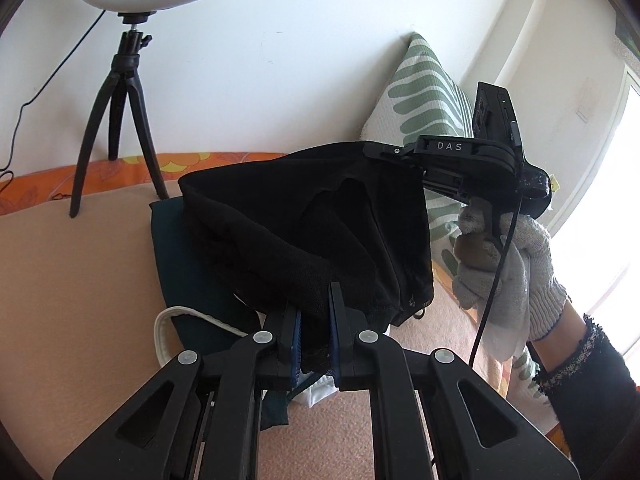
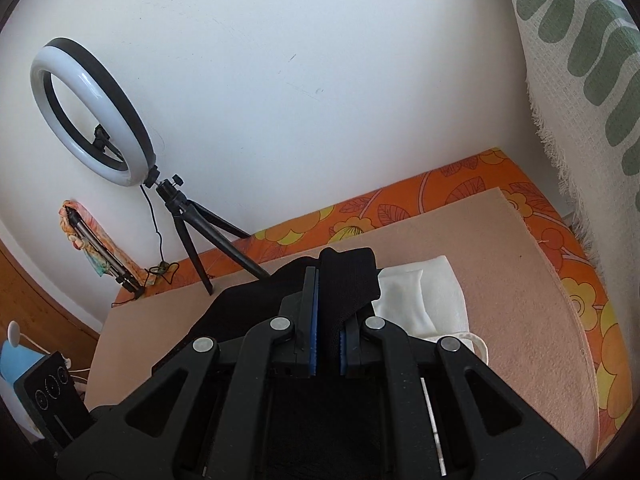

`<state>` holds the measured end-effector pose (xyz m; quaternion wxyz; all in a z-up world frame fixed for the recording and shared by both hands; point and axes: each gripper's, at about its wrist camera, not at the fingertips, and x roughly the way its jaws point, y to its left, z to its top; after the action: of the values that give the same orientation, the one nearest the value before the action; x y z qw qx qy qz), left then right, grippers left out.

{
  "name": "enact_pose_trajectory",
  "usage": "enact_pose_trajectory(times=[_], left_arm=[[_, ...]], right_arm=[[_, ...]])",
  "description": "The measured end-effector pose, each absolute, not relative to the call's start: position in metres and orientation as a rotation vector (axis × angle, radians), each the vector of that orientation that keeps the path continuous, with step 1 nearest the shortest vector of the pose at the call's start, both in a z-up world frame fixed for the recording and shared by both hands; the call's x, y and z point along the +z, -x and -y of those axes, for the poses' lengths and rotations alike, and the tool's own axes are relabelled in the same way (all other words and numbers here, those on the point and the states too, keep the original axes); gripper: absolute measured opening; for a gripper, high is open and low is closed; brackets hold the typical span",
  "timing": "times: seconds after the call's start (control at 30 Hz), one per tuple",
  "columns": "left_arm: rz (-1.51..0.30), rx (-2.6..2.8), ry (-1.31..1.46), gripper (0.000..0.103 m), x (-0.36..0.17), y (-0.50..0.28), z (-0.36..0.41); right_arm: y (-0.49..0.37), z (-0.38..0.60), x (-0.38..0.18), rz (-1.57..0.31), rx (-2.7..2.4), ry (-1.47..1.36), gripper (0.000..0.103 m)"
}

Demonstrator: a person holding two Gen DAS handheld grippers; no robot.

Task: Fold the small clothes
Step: 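Lift the folded shirt and carry it onto the green bag and white cloth pile, then open both grippers and release the shirt onto the pile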

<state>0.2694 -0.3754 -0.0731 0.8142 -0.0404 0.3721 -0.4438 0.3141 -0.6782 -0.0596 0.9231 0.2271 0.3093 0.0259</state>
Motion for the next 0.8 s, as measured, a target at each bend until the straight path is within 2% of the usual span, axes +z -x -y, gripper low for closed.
enact_pose_trajectory(times=[0.23, 0.27, 0.3, 0.37, 0.67, 0.8], left_arm=[[-0.848, -0.904, 0.024, 0.013, -0.088, -0.268, 0.374], [-0.86, -0.892, 0.015, 0.019, -0.091, -0.267, 0.371], [-0.873, -0.869, 0.002, 0.033, -0.094, -0.266, 0.369], [-0.899, -0.831, -0.002, 0.047, -0.099, -0.267, 0.362], [-0.9, -0.827, 0.001, 0.051, -0.094, -0.264, 0.342], [-0.861, -0.847, -0.006, 0.051, -0.081, -0.258, 0.34]], right_arm=[[-0.34, 0.699, -0.088, -0.729, -0.091, -0.402, 0.01], [-0.344, 0.701, -0.094, -0.759, -0.125, -0.385, 0.017], [-0.347, 0.702, -0.098, -0.783, -0.163, -0.368, 0.023], [-0.345, 0.705, -0.102, -0.794, -0.226, -0.329, 0.049], [-0.278, 0.722, -0.093, -0.725, -0.245, -0.461, 0.062], [-0.233, 0.716, -0.105, -0.724, -0.134, -0.552, 0.063]])
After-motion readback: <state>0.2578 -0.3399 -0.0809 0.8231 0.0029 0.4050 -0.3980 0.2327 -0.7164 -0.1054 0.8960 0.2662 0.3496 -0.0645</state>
